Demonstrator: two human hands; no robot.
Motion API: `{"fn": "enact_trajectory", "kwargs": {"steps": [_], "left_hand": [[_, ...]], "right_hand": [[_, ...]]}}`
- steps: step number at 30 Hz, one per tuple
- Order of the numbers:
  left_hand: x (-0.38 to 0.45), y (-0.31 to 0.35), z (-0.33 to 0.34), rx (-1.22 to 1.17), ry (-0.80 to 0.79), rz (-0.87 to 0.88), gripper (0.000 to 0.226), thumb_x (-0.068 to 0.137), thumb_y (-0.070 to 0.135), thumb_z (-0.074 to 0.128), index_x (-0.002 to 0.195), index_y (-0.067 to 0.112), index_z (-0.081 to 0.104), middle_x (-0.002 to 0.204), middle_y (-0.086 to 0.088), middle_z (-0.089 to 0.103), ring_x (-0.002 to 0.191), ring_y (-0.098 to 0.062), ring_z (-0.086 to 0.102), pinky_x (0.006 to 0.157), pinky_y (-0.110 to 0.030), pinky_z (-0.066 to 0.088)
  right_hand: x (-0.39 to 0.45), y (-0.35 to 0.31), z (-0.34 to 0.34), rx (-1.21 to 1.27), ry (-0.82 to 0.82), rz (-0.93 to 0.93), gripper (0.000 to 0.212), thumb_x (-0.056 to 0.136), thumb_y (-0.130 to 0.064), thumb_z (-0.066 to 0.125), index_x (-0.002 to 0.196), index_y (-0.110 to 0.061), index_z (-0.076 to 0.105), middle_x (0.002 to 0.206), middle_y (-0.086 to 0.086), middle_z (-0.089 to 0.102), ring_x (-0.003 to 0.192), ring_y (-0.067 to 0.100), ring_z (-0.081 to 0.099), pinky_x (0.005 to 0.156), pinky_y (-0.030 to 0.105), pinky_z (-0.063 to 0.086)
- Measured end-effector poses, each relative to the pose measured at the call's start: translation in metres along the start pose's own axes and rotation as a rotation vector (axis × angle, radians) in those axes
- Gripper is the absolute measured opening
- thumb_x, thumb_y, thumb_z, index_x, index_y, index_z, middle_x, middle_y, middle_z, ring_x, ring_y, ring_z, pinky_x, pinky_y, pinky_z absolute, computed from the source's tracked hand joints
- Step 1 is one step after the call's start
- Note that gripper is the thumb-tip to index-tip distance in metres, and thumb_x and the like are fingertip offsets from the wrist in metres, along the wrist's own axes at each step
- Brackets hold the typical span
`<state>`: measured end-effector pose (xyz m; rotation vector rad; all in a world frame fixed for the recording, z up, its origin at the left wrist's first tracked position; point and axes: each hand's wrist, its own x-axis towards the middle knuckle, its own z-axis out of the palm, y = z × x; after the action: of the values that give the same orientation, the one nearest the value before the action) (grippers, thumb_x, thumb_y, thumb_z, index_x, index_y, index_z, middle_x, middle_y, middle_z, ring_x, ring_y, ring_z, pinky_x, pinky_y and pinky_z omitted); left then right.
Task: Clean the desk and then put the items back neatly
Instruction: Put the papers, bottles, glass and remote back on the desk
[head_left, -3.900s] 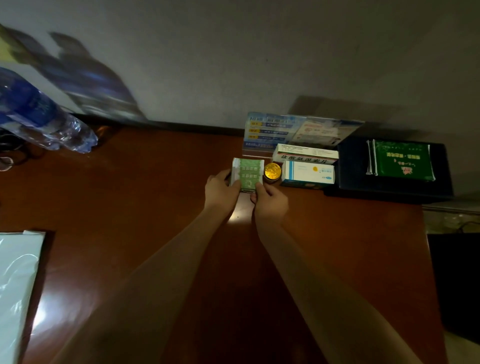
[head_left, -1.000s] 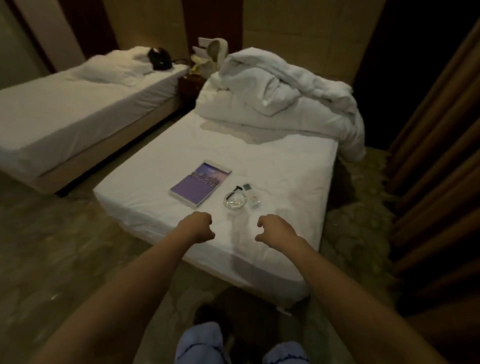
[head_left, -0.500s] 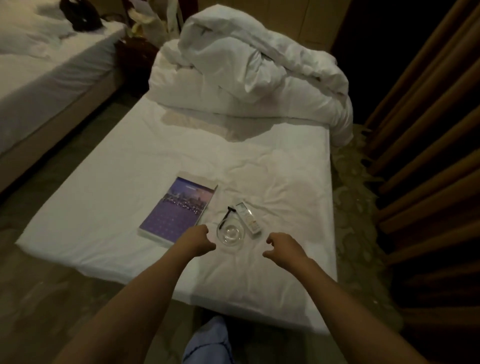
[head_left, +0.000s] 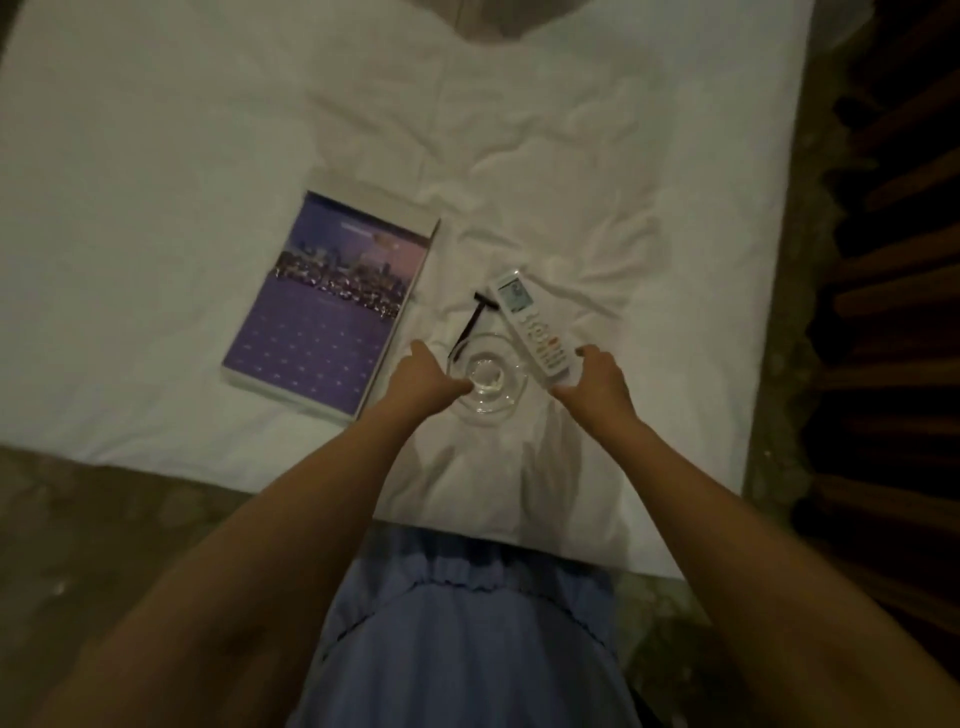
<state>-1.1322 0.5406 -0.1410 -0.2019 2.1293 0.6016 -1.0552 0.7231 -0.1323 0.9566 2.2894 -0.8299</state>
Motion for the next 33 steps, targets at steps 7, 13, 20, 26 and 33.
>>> {"fn": "enact_trajectory", "kwargs": {"steps": [7,13,20,26,33], "left_hand": [[0.059,-0.003,0.038,-0.134,-0.011,-0.053,0.051,0.078,0.026,0.072,0.114,0.0,0.048,0.108,-0.019,0.06,0.095,-0.036,0.063,0.073,-0.046,0.057],[0.076,-0.006,0.057,-0.104,0.066,0.044,0.018,0.081,0.014,0.066,0.088,0.003,0.054,0.089,-0.023,0.066,0.084,-0.036,0.066,0.077,-0.045,0.055],[0.054,-0.009,0.041,-0.089,0.015,0.066,0.018,0.087,0.006,0.061,0.075,0.013,0.049,0.083,-0.022,0.065,0.074,-0.032,0.066,0.071,-0.044,0.057],[0.006,-0.001,0.003,-0.154,0.033,0.016,0.025,0.09,0.0,0.057,0.073,0.012,0.044,0.066,-0.012,0.055,0.054,-0.02,0.057,0.047,-0.028,0.053],[-0.06,0.051,-0.04,-0.136,0.024,0.206,0.027,0.088,-0.001,0.061,0.07,0.009,0.044,0.059,-0.014,0.055,0.035,-0.01,0.056,0.036,-0.022,0.049]], "right_hand": [[0.069,0.001,0.042,-0.088,0.037,-0.017,0.068,0.081,-0.036,0.071,0.131,-0.003,0.04,0.132,0.019,0.042,0.121,0.035,0.038,0.094,0.038,0.036],[0.084,0.01,0.052,0.138,0.005,0.014,0.067,0.072,-0.039,0.079,0.122,-0.005,0.049,0.122,0.013,0.052,0.109,0.029,0.054,0.085,0.035,0.044],[0.075,0.023,0.047,0.303,-0.214,0.05,0.044,0.077,-0.03,0.077,0.109,-0.002,0.065,0.104,0.009,0.067,0.093,0.024,0.064,0.071,0.028,0.049],[0.024,0.04,0.021,0.486,-0.282,0.132,0.039,0.082,-0.027,0.072,0.112,-0.002,0.066,0.092,0.01,0.066,0.064,0.013,0.057,0.049,0.017,0.04],[-0.075,0.055,-0.036,0.764,-0.236,0.229,0.018,0.084,-0.019,0.071,0.079,-0.005,0.063,0.063,0.006,0.056,0.051,0.013,0.047,0.048,0.021,0.039]]}}
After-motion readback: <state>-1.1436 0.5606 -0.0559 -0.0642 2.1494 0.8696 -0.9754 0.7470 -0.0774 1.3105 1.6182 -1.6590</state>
